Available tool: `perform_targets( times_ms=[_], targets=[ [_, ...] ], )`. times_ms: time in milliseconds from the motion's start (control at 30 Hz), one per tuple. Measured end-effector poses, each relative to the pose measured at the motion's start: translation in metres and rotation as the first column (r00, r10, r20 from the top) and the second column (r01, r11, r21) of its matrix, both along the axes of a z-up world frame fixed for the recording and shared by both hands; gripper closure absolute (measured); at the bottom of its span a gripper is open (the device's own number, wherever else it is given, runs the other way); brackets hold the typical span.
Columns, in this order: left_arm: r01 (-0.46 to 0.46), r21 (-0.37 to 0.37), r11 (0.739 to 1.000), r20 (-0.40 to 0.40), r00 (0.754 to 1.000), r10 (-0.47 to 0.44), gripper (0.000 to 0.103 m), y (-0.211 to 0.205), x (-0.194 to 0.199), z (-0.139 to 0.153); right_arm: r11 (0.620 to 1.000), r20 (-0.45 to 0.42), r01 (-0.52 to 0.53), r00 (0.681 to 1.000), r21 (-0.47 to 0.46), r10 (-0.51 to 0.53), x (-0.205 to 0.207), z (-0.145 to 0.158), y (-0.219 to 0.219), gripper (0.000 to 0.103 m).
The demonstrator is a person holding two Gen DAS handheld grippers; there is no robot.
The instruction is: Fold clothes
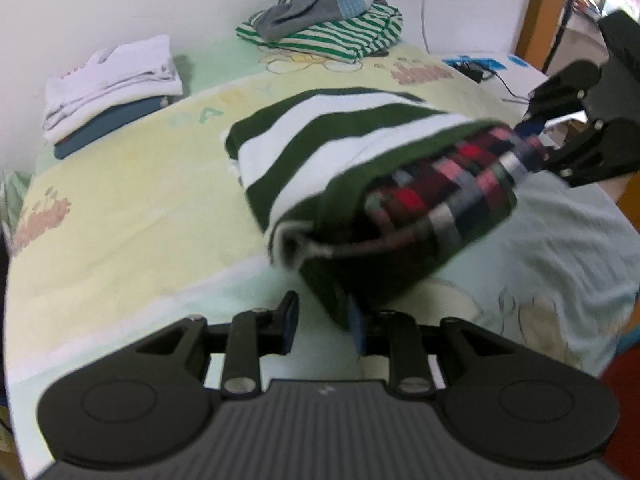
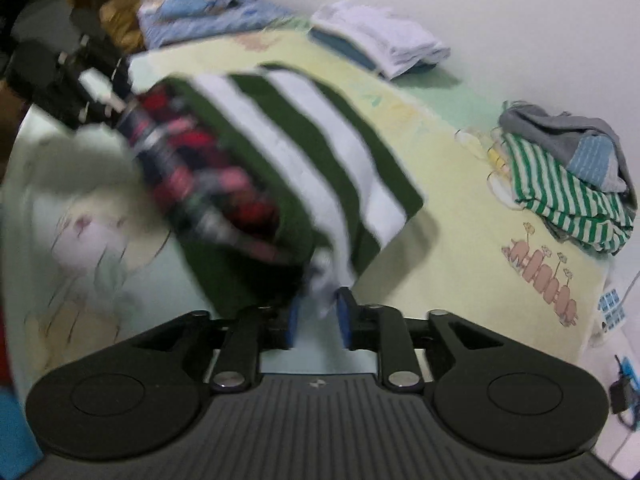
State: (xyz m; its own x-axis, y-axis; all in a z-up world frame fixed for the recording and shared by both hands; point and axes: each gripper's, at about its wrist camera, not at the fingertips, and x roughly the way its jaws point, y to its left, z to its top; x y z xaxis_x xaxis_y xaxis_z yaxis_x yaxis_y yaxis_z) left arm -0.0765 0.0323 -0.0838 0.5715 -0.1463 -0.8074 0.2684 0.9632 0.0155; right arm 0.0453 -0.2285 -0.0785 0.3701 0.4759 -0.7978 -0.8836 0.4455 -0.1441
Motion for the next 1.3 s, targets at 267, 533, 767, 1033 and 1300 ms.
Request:
perform_targets(
  times_ms=[267, 533, 767, 1033, 1300],
  targets=[
    [-0.081, 0.012, 0.997, 0.122, 0.989, 0.079, 0.064, 0.029, 0.006, 0.050, 0.913, -0.142, 0.266, 0.962, 0.310, -0.233, 0.025, 0.066, -0.028, 0.069],
    [-0.050, -0.043, 0.998, 0.113, 0.992, 0.055, 0.060, 0.006, 0.074, 0.024, 0.857, -0.214, 0.428, 0.901, 0.288, -0.378, 0.050, 0.022, 0.036, 0.066],
    [-0.027, -0.091, 0.996, 0.040, 0.999, 0.031, 0.060, -0.002, 0.053, 0.000, 0.860, -0.254, 0.459, 0.879, 0.224, -0.403, 0.009, -0.008, 0.028, 0.063],
    [-0.019, -0.060, 0.998, 0.049, 0.999, 0.022, 0.055, -0.011, 0.055, -0.015, 0.826, -0.262, 0.502, 0.859, 0.258, -0.440, -0.002, -0.025, 0.024, 0.058],
    [-0.087, -0.146, 0.986, 0.043, 0.995, 0.094, 0.054, 0.003, 0.042, 0.007, 0.877, -0.141, 0.325, 0.946, 0.355, -0.293, 0.030, 0.047, 0.059, 0.070]
  ],
)
